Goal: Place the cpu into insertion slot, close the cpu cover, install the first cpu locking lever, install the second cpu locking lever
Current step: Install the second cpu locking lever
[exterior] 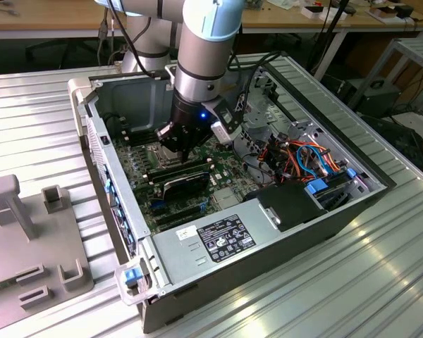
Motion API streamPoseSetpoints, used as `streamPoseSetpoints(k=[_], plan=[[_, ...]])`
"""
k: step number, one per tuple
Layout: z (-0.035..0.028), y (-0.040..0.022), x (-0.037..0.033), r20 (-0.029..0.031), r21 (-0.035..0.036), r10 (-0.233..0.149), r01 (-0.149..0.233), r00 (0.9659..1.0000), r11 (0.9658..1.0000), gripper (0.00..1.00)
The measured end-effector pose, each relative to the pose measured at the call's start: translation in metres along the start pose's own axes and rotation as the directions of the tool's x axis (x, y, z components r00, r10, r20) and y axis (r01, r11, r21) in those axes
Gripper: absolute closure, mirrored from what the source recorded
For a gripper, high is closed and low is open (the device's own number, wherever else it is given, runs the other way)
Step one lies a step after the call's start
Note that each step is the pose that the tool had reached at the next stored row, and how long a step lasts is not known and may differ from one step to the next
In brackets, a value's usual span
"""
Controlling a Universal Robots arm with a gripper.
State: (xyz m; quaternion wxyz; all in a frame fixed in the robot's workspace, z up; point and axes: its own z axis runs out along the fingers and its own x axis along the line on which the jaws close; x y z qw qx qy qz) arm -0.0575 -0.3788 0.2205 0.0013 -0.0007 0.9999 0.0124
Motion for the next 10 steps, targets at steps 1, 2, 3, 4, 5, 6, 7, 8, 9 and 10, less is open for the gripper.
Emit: streamPoseSetpoints(k=[1, 2, 3, 4, 5, 6, 7, 8, 9, 10], plan=[[-0.0004, 0.0001, -0.0026, -0.0002, 0.0, 0.0, 0.0, 1.0, 1.0, 0.89], [-0.0005, 0.0, -0.0052, 0.0001, -0.0003, 0.0, 0.0, 1.0, 1.0, 0.89], [-0.0009, 0.0, -0.0079, 0.0001, -0.0003, 0.0, 0.0, 1.0, 1.0, 0.89], [-0.0034, 0.0002, -0.0089, 0.0005, -0.0004, 0.0, 0.0, 1.0, 1.0, 0.89], [-0.007, 0.0002, -0.0088, 0.0001, -0.0002, 0.0, 0.0, 1.0, 1.0, 0.89], [-0.0091, 0.0003, -0.0088, 0.0001, -0.0003, 0.0, 0.0, 1.0, 1.0, 0.89], [-0.0107, -0.0001, -0.0086, 0.0002, -0.0002, 0.0, 0.0, 1.0, 1.0, 0.89], [-0.0108, -0.0006, -0.0079, 0.0003, -0.0003, 0.0, 0.0, 1.0, 1.0, 0.89], [-0.011, -0.0011, -0.0073, 0.0002, -0.0002, 0.0, 0.0, 1.0, 1.0, 0.89], [-0.011, -0.0018, -0.0066, 0.0002, -0.0003, 0.0, 0.0, 1.0, 1.0, 0.89]])
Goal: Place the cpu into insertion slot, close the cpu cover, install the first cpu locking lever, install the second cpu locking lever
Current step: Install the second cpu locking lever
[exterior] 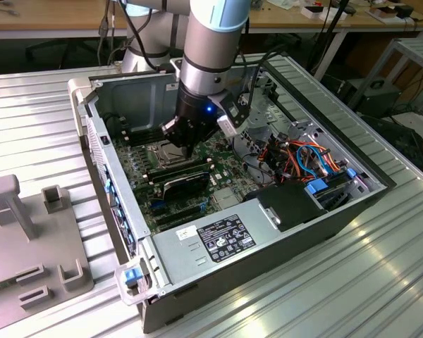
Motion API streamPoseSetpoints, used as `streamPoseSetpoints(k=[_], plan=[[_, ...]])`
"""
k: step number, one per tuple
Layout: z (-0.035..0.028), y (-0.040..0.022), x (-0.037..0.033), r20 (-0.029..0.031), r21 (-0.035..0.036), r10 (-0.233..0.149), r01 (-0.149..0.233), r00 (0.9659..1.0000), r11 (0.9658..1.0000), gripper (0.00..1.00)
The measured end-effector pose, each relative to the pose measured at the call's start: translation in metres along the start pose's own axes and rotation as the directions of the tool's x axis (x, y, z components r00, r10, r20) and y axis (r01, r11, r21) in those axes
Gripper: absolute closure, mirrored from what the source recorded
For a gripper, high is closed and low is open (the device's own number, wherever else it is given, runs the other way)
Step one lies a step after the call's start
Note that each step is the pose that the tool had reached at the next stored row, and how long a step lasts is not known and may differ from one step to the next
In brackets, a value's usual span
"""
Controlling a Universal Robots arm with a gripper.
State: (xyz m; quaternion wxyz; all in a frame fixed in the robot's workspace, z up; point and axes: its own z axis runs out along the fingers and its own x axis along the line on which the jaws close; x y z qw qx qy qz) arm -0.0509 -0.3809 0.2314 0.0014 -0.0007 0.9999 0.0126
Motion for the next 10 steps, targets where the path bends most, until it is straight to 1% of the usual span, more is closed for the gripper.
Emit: streamPoseSetpoints(k=[5, 6, 10], plan=[[0.0002, -0.0021, 0.0047, 0.0001, -0.0001, 0.0, 0.0, 1.0, 1.0, 0.89], [0.0005, -0.0022, 0.0077, 0.0001, 0.0, 0.0, 0.0, 1.0, 1.0, 0.89], [0.0024, -0.0023, 0.0126, 0.0, 0.0001, 0.0, 0.0, 1.0, 1.0, 0.89]])
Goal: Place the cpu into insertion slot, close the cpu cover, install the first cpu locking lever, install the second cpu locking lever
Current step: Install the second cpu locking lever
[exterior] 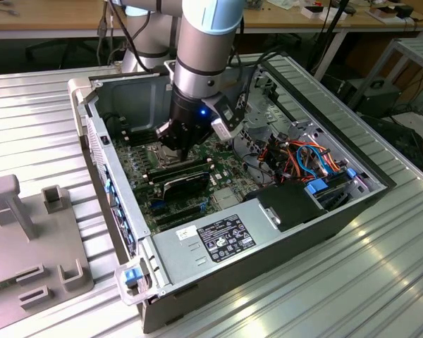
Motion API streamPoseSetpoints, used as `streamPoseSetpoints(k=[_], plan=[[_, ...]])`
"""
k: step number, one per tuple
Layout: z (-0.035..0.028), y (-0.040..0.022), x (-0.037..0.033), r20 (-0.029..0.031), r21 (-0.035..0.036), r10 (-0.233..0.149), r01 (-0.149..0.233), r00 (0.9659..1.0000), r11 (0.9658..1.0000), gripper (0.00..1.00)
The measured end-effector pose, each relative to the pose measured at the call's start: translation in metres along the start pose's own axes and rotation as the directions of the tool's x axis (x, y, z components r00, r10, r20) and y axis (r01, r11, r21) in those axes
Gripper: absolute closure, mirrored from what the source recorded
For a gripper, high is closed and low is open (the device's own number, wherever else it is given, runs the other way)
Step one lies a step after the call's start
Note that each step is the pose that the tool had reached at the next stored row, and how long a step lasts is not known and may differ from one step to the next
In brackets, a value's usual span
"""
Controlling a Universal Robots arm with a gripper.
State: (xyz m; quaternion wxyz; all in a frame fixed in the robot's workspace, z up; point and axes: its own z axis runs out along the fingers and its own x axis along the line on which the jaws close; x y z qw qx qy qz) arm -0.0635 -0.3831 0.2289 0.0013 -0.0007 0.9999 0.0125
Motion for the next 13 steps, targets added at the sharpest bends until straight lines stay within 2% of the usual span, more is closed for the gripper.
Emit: streamPoseSetpoints(k=[6, 13], plan=[[0.0063, -0.0002, 0.0101, 0.0001, 0.0001, 0.0, 0.0, 1.0, 1.0, 0.89], [0.0139, -0.0003, 0.0249, 0.0, 0.0002, 0.0, 0.0, 1.0, 1.0, 0.89]])
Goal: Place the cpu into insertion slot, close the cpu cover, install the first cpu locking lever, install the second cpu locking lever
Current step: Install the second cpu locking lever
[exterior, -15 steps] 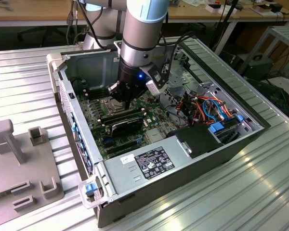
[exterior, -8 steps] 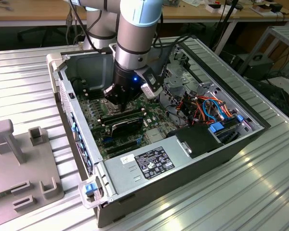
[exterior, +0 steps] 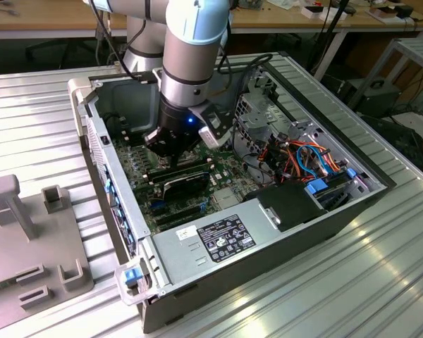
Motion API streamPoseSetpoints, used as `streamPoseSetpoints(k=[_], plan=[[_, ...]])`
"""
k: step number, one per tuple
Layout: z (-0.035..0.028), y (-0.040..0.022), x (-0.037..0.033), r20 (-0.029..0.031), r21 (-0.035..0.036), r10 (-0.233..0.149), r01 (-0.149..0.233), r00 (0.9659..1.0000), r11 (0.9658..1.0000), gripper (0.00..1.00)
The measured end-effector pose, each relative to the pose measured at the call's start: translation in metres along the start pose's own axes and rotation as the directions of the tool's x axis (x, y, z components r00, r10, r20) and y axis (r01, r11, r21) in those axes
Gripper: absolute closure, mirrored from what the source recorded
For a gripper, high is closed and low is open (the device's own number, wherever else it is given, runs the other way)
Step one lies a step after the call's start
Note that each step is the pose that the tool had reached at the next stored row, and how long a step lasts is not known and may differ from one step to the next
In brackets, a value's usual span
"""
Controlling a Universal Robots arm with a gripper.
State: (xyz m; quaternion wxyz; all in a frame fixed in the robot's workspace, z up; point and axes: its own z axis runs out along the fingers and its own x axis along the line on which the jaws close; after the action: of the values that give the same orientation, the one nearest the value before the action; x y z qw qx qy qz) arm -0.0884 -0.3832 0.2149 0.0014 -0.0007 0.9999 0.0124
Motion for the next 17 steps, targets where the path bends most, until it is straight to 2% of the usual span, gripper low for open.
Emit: streamPoseSetpoints(k=[3, 6, 12, 17], plan=[[0.0006, 0.0005, 0.0128, 0.0, -0.0002, 0.0, 0.0, 1.0, 1.0, 0.89], [0.0007, 0.0023, 0.0175, 0.0, -0.0001, 0.0, 0.0, 1.0, 1.0, 0.89], [0.0016, 0.0029, 0.0186, -0.0001, 0.0, 0.0, 0.0, 1.0, 1.0, 0.89], [0.0054, 0.0028, 0.0186, 0.0, -0.0001, 0.0, 0.0, 1.0, 1.0, 0.89]])
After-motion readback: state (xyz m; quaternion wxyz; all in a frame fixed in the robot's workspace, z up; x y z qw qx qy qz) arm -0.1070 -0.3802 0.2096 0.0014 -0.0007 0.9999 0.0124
